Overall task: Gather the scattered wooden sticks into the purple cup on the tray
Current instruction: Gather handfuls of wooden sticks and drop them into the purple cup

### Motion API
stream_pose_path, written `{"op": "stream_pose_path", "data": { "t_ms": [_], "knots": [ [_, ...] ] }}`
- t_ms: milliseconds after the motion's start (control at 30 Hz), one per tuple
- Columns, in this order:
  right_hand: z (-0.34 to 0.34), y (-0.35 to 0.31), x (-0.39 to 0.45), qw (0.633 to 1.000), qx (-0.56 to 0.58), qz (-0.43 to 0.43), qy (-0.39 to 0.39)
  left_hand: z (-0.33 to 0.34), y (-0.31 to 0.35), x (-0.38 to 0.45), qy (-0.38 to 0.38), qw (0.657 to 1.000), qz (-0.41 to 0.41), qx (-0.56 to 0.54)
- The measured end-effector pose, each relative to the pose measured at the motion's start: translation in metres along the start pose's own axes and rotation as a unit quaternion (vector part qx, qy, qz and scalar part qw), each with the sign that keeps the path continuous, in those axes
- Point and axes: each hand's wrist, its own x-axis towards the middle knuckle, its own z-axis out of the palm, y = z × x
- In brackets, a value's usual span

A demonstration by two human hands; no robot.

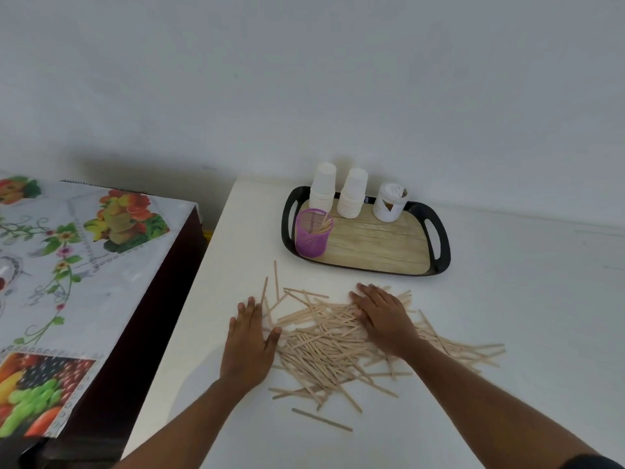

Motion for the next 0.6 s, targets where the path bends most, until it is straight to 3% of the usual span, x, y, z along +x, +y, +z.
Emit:
{"op": "stream_pose_path", "data": {
  "t_ms": [233, 433, 600],
  "knots": [
    [-0.014, 0.001, -0.035, 1.000, -0.017, -0.014, 0.016, 0.014, 0.015, -0.001, -0.041, 0.996, 0.077, -0.026],
    [-0.023, -0.012, -0.032, 0.995, 0.013, -0.061, -0.083, 0.022, 0.023, -0.013, -0.030, 0.986, 0.158, 0.044],
    [-0.015, -0.050, -0.034, 0.993, -0.018, -0.056, -0.102, 0.027, 0.018, -0.017, 0.000, 0.985, 0.159, 0.069]
  ]
}}
